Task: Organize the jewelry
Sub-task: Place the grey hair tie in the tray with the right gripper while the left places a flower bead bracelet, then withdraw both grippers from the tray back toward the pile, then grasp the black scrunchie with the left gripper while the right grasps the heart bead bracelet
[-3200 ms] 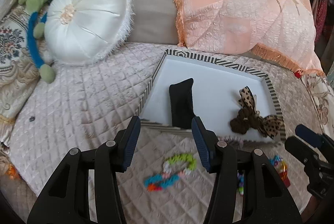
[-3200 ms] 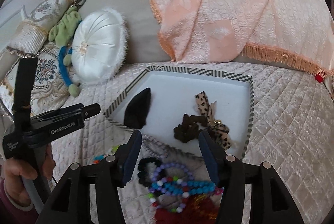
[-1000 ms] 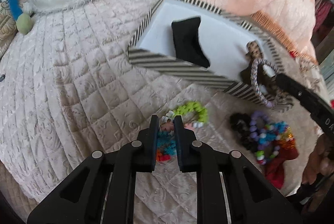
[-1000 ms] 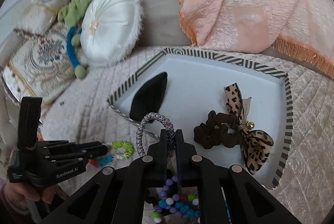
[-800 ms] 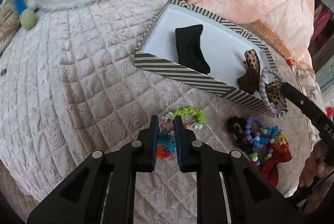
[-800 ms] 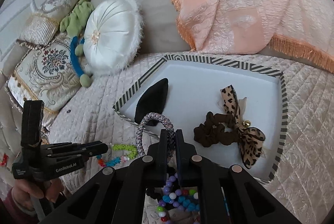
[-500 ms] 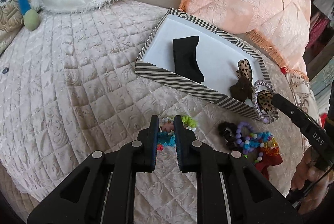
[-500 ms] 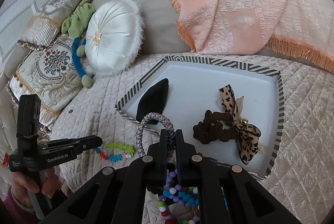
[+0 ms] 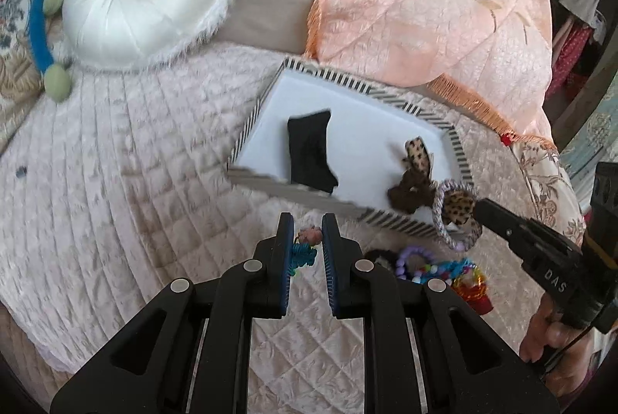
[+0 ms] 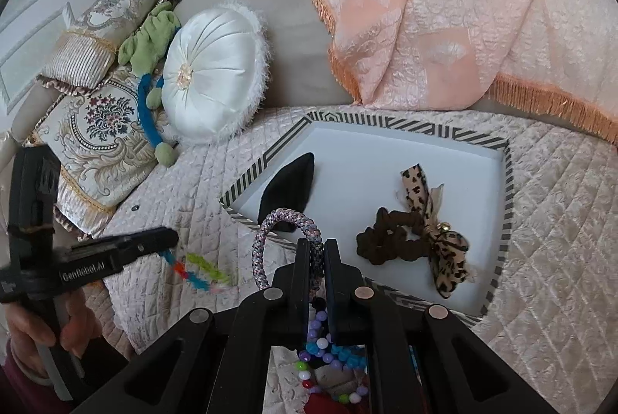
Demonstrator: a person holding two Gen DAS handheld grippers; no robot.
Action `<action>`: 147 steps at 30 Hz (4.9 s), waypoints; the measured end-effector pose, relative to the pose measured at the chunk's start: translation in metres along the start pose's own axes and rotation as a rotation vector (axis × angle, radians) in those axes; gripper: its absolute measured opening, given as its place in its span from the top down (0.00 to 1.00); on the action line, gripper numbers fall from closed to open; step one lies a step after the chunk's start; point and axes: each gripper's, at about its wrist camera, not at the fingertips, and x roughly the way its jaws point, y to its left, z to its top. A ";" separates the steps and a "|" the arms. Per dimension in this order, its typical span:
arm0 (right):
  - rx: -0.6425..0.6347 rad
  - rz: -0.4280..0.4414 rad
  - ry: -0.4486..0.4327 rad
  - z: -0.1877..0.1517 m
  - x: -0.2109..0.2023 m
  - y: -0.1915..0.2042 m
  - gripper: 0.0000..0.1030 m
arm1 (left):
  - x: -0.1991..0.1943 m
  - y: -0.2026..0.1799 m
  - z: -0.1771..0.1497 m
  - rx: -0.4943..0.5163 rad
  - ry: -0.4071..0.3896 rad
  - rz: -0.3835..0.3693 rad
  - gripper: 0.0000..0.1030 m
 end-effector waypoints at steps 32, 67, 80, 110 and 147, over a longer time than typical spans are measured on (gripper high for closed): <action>0.046 -0.230 -0.002 0.063 -0.001 -0.096 0.94 | 0.069 -0.109 0.090 0.166 -0.023 -0.010 0.87; 0.098 -0.302 0.116 0.047 0.055 -0.112 0.62 | 0.097 -0.061 0.055 0.082 0.035 0.079 0.46; 0.090 -0.224 0.027 0.010 -0.019 -0.041 0.49 | 0.015 -0.071 0.003 0.142 -0.083 0.126 0.46; 0.123 -0.199 0.064 -0.061 -0.056 -0.055 0.42 | 0.067 -0.043 -0.050 0.002 0.135 -0.035 0.34; 0.107 -0.306 0.261 -0.093 -0.008 -0.092 0.92 | 0.105 -0.062 -0.043 0.035 0.189 -0.015 0.94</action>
